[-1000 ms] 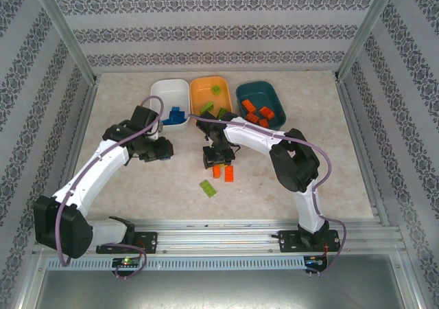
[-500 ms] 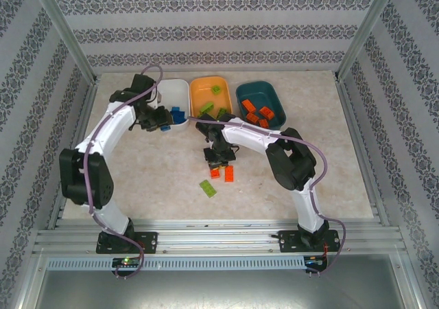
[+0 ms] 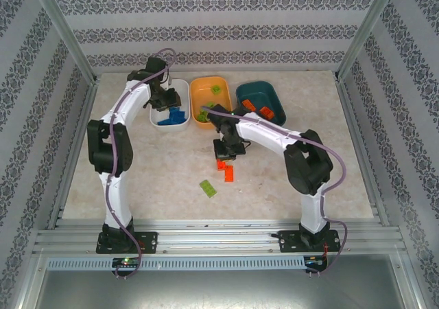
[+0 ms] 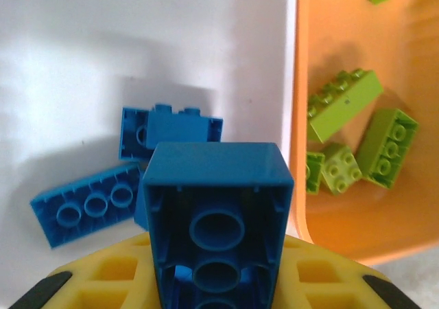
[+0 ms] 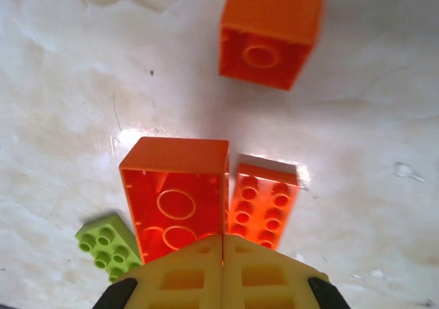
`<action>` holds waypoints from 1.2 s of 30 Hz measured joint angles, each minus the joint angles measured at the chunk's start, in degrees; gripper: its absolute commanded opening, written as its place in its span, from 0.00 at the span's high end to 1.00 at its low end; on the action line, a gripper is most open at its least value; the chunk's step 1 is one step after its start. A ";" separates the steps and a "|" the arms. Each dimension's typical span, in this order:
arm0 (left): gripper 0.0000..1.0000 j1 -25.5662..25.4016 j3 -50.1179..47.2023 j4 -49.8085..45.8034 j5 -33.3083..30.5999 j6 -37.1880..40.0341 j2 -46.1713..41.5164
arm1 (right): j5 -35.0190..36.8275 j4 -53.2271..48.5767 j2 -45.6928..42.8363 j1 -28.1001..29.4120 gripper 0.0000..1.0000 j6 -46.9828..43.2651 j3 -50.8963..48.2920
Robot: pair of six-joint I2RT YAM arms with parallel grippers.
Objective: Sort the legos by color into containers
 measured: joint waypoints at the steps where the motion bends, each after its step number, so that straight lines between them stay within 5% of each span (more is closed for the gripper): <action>1: 0.71 0.00 1.29 -0.48 -0.42 0.13 1.44 | 0.00 -0.07 -1.22 -0.55 0.96 0.26 -0.13; 9: 0.55 0.17 4.17 -2.62 -1.68 1.16 6.19 | -0.48 -0.17 -8.55 -5.62 0.96 1.77 -1.70; 11: 0.40 0.28 4.57 -2.67 -1.66 1.33 6.40 | -0.87 -0.13 -9.42 -8.94 0.96 1.79 -1.70; 18: 0.19 0.37 5.18 -3.02 -1.66 1.25 6.27 | -2.67 0.24 -9.57 -20.74 0.96 2.12 -0.04; 21: 0.00 0.37 3.32 -3.23 -1.70 0.98 3.89 | -3.58 0.83 -7.28 -24.96 0.96 2.38 4.13; 30: 0.00 0.22 -14.51 -3.23 -0.37 1.05 -20.11 | -6.73 5.01 8.72 -31.52 0.93 4.59 15.76; 36: 0.00 -5.60 -29.38 -3.65 1.75 1.31 -33.40 | -7.37 5.46 16.35 -32.15 0.62 5.92 23.30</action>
